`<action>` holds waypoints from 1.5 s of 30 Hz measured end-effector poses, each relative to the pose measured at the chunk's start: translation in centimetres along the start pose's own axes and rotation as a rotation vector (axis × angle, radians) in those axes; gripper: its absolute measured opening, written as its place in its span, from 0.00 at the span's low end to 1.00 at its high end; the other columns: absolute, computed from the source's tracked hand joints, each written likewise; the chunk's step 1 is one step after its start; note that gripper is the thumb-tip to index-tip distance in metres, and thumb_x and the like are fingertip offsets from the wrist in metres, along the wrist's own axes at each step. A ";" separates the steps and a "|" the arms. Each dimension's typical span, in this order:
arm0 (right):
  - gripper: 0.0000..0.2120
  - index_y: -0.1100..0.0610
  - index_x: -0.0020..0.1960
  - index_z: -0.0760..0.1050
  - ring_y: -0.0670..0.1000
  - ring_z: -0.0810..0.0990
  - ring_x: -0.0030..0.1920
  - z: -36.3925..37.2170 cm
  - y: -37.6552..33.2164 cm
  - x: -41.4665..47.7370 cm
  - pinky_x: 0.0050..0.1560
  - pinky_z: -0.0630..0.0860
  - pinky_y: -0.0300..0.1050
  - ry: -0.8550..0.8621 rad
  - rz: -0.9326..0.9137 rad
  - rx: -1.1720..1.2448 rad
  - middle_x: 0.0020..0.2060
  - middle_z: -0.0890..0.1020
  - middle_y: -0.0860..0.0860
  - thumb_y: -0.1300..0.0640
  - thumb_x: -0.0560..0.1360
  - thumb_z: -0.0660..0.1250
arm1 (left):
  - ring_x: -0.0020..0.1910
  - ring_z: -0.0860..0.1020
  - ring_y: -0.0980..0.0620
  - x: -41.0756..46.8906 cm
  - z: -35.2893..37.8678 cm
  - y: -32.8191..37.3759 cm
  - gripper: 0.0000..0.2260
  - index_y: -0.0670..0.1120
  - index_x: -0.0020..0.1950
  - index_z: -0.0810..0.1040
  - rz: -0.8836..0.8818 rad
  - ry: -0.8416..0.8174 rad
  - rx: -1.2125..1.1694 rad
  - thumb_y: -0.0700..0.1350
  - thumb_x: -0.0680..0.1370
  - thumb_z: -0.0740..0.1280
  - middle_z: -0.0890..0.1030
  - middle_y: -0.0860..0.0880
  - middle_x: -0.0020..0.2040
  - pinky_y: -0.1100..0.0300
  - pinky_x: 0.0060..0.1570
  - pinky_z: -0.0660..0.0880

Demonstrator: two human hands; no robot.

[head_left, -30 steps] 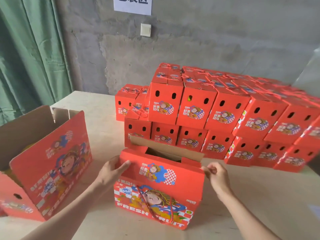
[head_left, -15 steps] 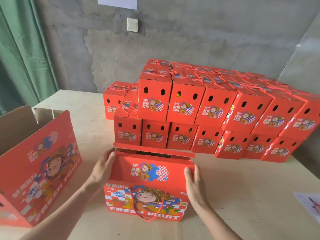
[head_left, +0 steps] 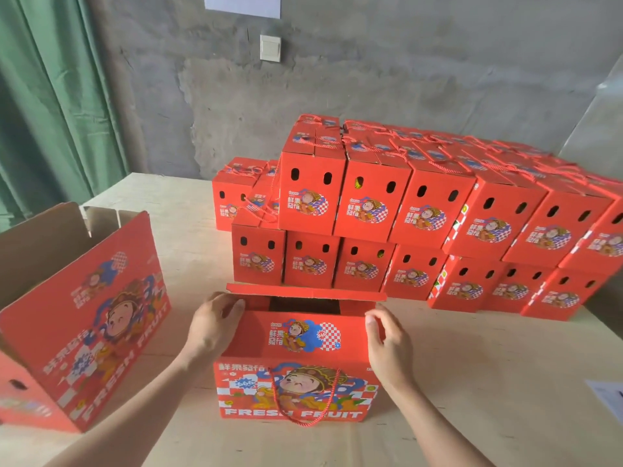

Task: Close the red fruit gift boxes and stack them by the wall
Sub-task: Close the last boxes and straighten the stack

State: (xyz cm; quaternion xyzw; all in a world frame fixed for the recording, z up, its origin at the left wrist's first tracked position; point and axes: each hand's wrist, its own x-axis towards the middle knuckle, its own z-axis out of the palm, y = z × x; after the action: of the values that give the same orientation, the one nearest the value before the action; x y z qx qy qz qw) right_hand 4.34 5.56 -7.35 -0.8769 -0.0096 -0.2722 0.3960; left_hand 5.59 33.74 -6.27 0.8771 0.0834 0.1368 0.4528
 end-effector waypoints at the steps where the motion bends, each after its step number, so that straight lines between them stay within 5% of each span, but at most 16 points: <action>1: 0.05 0.62 0.46 0.79 0.48 0.77 0.44 0.0 0.1 -0.1 0.45 0.66 0.24 0.032 -0.017 -0.006 0.44 0.79 0.52 0.66 0.76 0.65 | 0.48 0.76 0.47 0.2 0.2 0.1 0.12 0.40 0.56 0.80 0.029 0.018 0.056 0.45 0.81 0.61 0.77 0.44 0.55 0.56 0.47 0.74; 6: 0.08 0.66 0.47 0.78 0.51 0.77 0.47 0.1 0.2 0.0 0.50 0.71 0.39 0.039 -0.002 0.011 0.46 0.80 0.55 0.69 0.78 0.61 | 0.46 0.72 0.51 -0.7 1.1 -0.3 0.12 0.35 0.52 0.79 0.097 0.145 0.076 0.42 0.81 0.59 0.76 0.43 0.54 0.59 0.46 0.69; 13: 0.08 0.66 0.45 0.79 0.52 0.74 0.48 0.4 0.8 0.9 0.51 0.69 0.42 -0.067 0.119 -0.017 0.49 0.74 0.56 0.66 0.78 0.62 | 0.46 0.70 0.52 -0.8 1.2 0.2 0.14 0.32 0.50 0.78 0.022 0.153 0.067 0.41 0.82 0.57 0.74 0.43 0.54 0.63 0.46 0.66; 17: 0.09 0.65 0.49 0.80 0.50 0.73 0.46 0.5 1.3 1.8 0.46 0.65 0.39 -0.151 0.245 -0.001 0.50 0.75 0.56 0.62 0.79 0.62 | 0.45 0.71 0.52 -0.6 1.0 0.0 0.14 0.32 0.49 0.80 -0.012 0.173 0.048 0.41 0.81 0.60 0.77 0.42 0.55 0.69 0.36 0.64; 21: 0.11 0.65 0.51 0.80 0.51 0.74 0.47 0.6 1.7 2.4 0.46 0.66 0.40 -0.181 0.294 -0.033 0.51 0.76 0.57 0.59 0.79 0.62 | 0.38 0.74 0.52 -0.6 0.9 -0.3 0.15 0.35 0.44 0.81 -0.101 0.162 -0.004 0.42 0.81 0.60 0.80 0.42 0.50 0.64 0.32 0.68; 27: 0.09 0.64 0.51 0.79 0.52 0.74 0.49 0.6 1.8 2.2 0.52 0.70 0.43 -0.197 0.278 -0.007 0.50 0.75 0.56 0.60 0.79 0.62 | 0.45 0.75 0.45 -0.2 0.9 -0.5 0.13 0.40 0.44 0.76 -0.135 0.094 0.021 0.41 0.82 0.56 0.75 0.40 0.54 0.56 0.43 0.72; 31: 0.08 0.62 0.49 0.79 0.52 0.74 0.51 0.6 1.7 2.1 0.55 0.70 0.44 -0.204 0.279 0.030 0.49 0.75 0.55 0.61 0.79 0.62 | 0.46 0.76 0.45 -0.1 1.0 -0.6 0.13 0.39 0.46 0.77 -0.154 0.052 0.015 0.41 0.82 0.55 0.75 0.41 0.53 0.58 0.40 0.71; 36: 0.03 0.58 0.44 0.75 0.50 0.74 0.48 0.4 1.6 1.4 0.48 0.70 0.42 -0.128 0.196 0.065 0.44 0.78 0.52 0.63 0.77 0.65 | 0.35 0.72 0.58 -1.8 1.3 -0.3 0.08 0.43 0.48 0.75 -0.126 0.255 -0.083 0.45 0.82 0.59 0.77 0.48 0.44 0.66 0.31 0.67; 39: 0.03 0.59 0.44 0.75 0.50 0.74 0.47 0.4 1.6 1.2 0.47 0.68 0.41 -0.102 0.203 0.066 0.43 0.78 0.52 0.62 0.77 0.65 | 0.38 0.73 0.53 -2.3 1.5 0.1 0.08 0.44 0.47 0.75 -0.215 0.361 -0.162 0.48 0.80 0.63 0.76 0.49 0.41 0.61 0.38 0.68; 45: 0.06 0.63 0.47 0.76 0.51 0.74 0.47 0.6 1.9 1.5 0.47 0.67 0.40 -0.120 0.220 0.038 0.44 0.77 0.53 0.60 0.78 0.64 | 0.34 0.74 0.54 -1.9 1.5 0.8 0.10 0.44 0.40 0.77 -0.278 0.359 -0.145 0.47 0.78 0.66 0.76 0.53 0.33 0.61 0.34 0.68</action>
State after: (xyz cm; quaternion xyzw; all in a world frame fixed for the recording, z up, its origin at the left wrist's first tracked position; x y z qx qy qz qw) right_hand 6.32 4.36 -8.30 -0.8797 0.0576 -0.1741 0.4388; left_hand 4.30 31.61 -6.79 0.7841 0.2725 0.2323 0.5069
